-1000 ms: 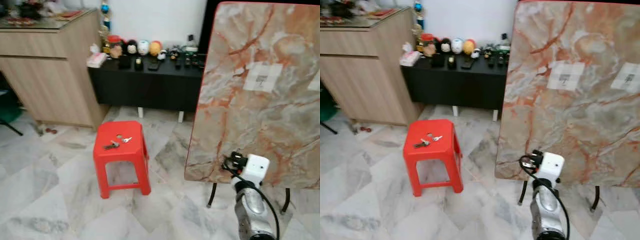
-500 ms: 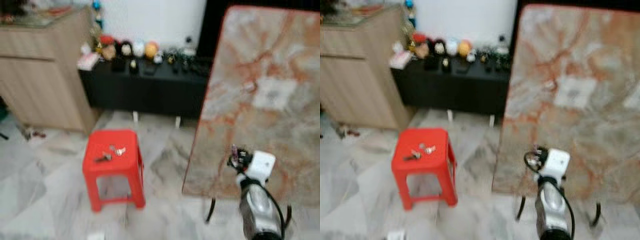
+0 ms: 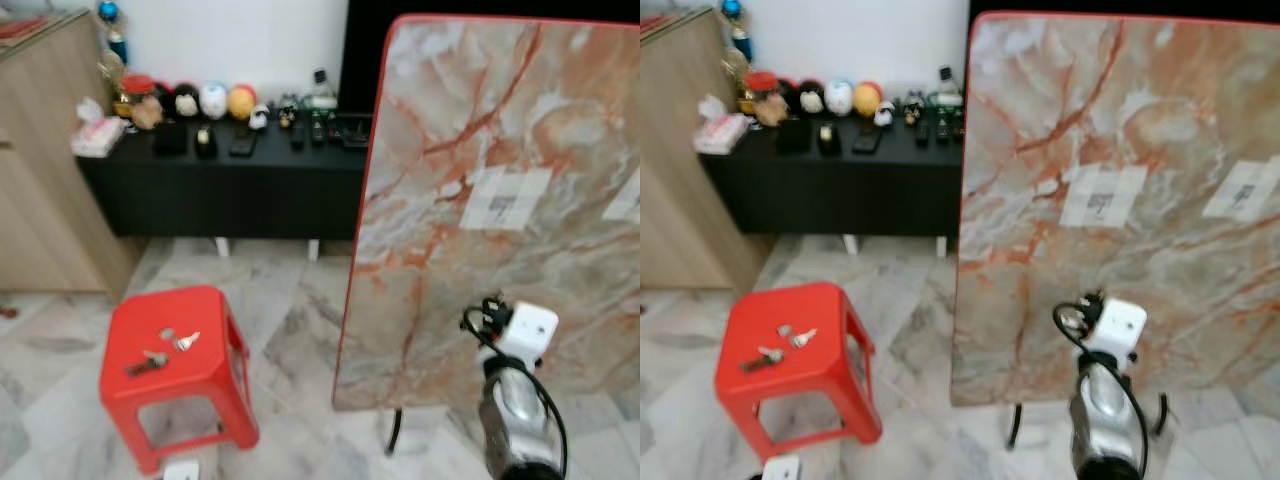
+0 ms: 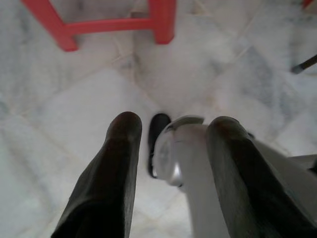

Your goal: Hang keys on a hook

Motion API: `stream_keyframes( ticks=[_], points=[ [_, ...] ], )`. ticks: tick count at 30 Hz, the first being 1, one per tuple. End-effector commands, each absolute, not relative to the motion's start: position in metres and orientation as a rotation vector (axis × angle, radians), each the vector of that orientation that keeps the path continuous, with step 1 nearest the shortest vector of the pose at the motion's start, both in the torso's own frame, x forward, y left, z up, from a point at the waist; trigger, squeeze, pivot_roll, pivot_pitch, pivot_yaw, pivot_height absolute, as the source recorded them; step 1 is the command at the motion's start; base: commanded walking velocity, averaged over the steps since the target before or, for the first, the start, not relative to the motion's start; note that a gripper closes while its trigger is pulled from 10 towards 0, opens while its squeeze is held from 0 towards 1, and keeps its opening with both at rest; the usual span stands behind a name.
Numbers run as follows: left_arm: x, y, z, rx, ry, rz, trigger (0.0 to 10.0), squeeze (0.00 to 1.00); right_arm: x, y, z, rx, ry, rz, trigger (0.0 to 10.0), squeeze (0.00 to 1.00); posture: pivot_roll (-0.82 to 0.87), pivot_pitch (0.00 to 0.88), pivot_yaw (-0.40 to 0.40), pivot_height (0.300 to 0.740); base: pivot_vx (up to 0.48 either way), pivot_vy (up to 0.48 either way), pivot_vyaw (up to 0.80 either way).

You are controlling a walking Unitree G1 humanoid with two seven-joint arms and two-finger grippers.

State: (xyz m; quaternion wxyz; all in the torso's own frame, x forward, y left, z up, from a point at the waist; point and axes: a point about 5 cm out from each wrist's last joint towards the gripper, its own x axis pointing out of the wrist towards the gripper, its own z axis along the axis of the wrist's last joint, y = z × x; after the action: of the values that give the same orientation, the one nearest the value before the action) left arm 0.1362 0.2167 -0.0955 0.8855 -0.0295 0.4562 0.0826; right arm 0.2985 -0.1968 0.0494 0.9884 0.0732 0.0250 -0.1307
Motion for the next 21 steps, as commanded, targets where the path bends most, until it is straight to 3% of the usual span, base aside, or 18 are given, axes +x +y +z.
stream_keyframes(
  ticks=[1,12,21],
  points=[
    [0.122,0.217,-0.101,-0.067,1.004,0.183,10.0,0.00,0.300,-0.202,0.057,0.131,0.013,-0.298,10.0,0.00,0.14,0.000,-0.050,0.740,0.000,0.000,0.00],
    [0.124,0.217,-0.100,-0.059,1.005,0.166,10.0,0.00,0.304,-0.218,0.076,0.058,-0.066,-0.423,10.0,0.00,0.14,0.000,-0.048,0.740,0.000,0.000,0.00],
    [0.124,0.217,-0.100,-0.060,1.003,0.164,10.0,0.00,0.309,-0.219,0.095,-0.190,-0.135,-0.469,10.0,0.00,0.13,0.000,-0.049,0.740,0.000,0.000,0.00]
  ],
)
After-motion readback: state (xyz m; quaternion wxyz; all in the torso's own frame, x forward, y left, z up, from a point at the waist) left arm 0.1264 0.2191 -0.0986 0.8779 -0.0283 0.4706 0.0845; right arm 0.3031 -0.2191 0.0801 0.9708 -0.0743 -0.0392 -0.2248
